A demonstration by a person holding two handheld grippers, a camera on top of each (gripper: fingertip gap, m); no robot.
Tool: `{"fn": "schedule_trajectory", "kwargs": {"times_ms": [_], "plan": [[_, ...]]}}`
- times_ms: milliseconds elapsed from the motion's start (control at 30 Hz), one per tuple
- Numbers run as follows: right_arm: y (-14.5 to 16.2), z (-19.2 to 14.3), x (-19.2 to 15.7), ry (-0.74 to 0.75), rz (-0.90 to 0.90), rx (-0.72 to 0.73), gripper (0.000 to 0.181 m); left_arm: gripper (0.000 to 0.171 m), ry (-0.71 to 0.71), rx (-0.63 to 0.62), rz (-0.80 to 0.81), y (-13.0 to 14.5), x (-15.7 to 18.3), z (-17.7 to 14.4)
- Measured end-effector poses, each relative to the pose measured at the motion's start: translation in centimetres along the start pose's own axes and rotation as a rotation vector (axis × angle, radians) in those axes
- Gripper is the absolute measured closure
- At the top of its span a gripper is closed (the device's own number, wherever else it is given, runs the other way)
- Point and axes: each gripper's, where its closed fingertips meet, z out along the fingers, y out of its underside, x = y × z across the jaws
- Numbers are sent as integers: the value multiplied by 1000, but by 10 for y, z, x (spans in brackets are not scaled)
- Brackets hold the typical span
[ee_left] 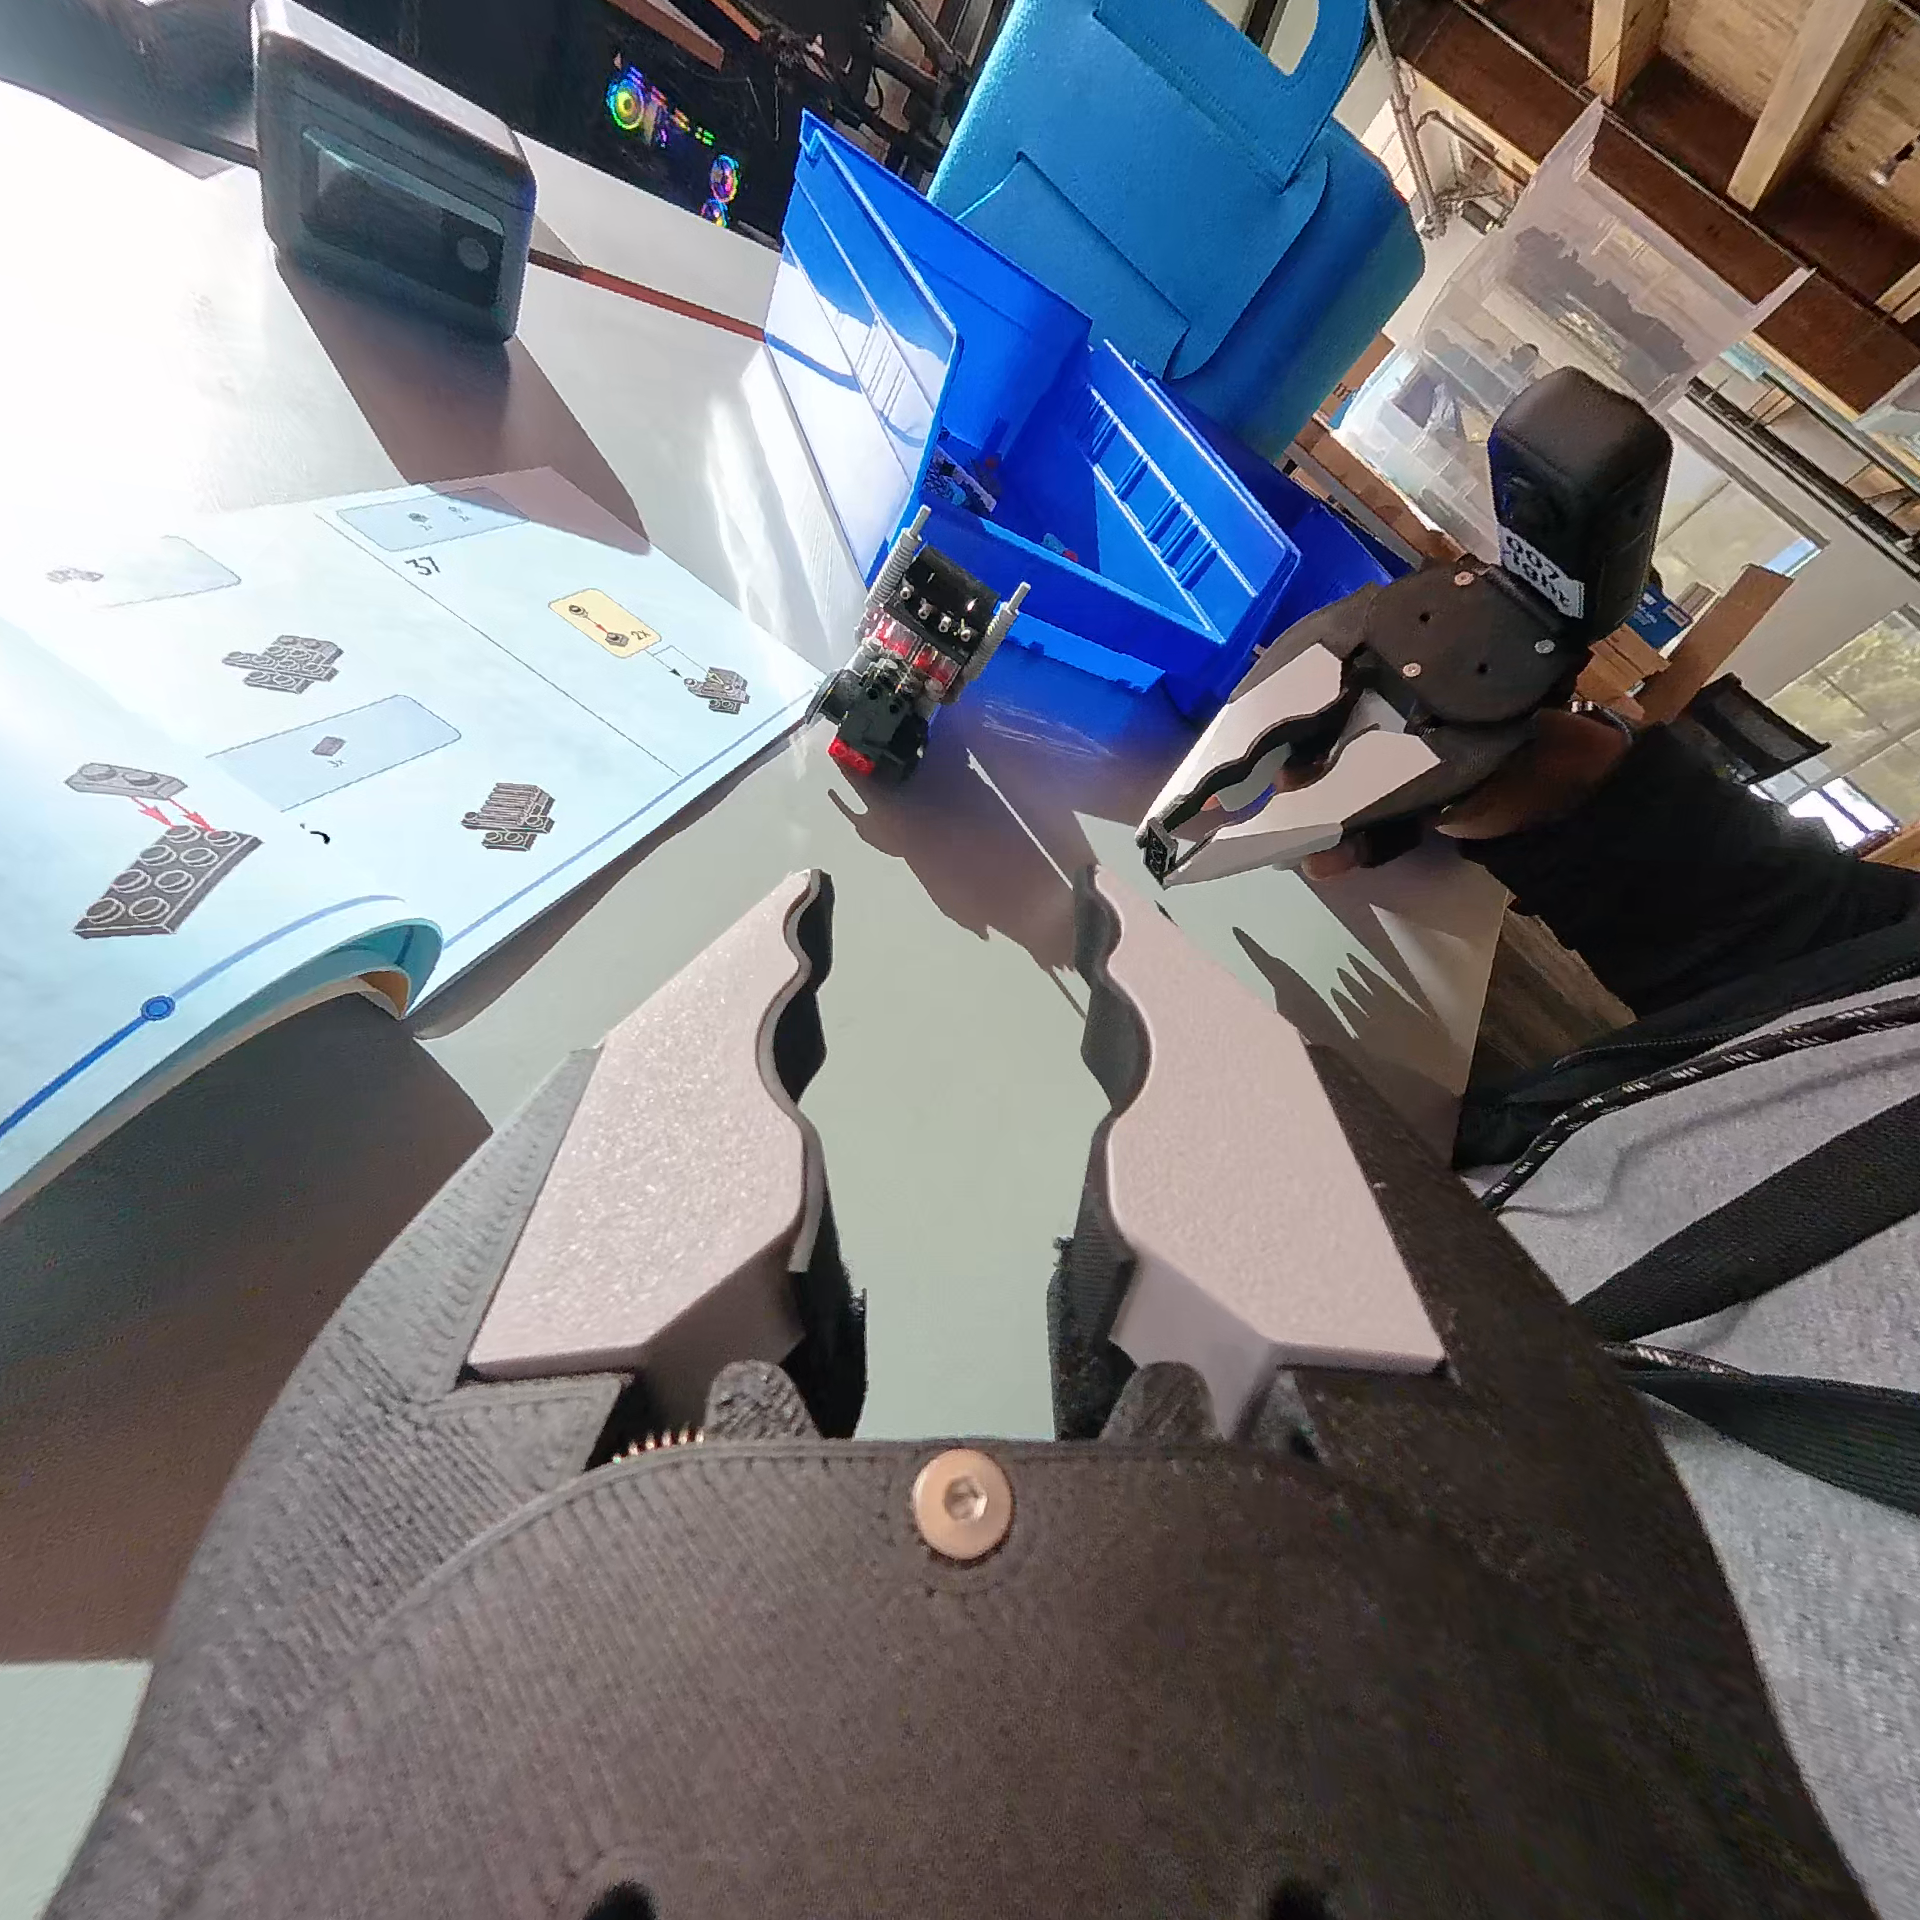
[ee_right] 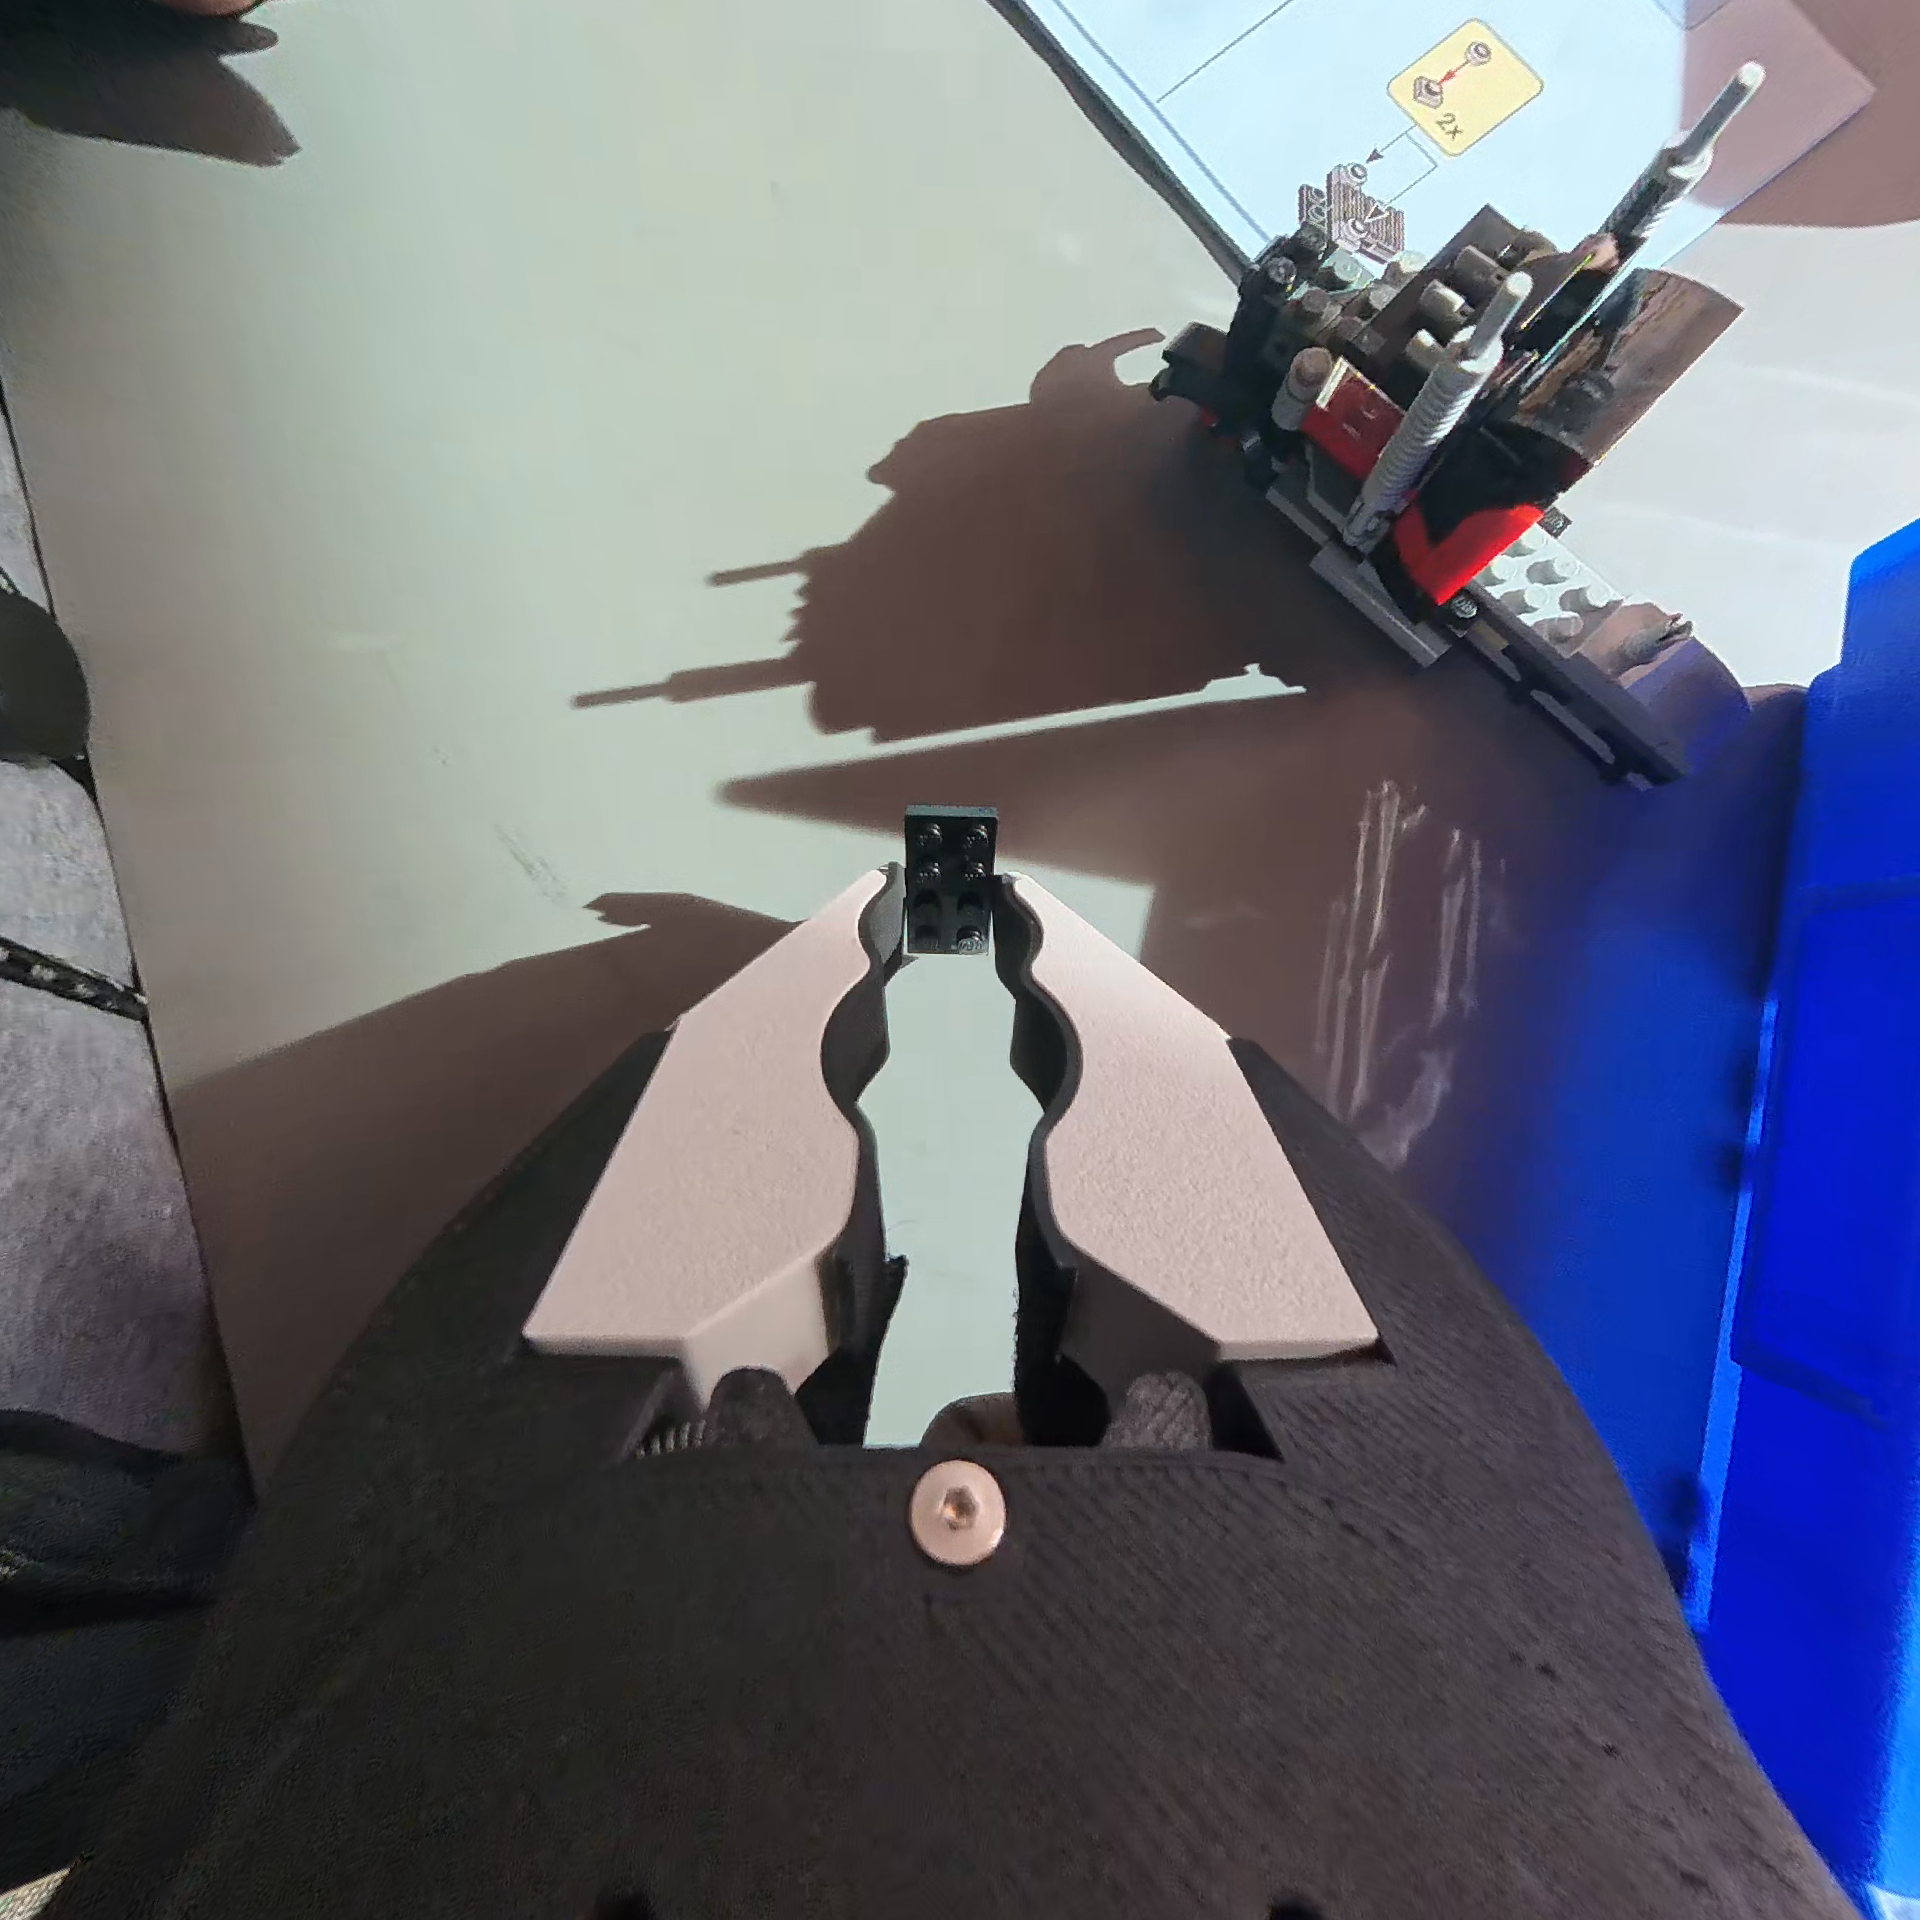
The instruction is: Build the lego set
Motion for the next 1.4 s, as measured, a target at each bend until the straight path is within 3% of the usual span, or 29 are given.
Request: {"fn": "schedule_trajectory", "kwargs": {"times_ms": [1000, 1400], "plan": [[8, 5, -3, -10, 21, 12, 162, 124, 0, -7, -5, 1, -1, 1], [21, -27, 4, 62, 78, 138, 155, 124, -31, -58, 42, 6, -1, 10]]}}
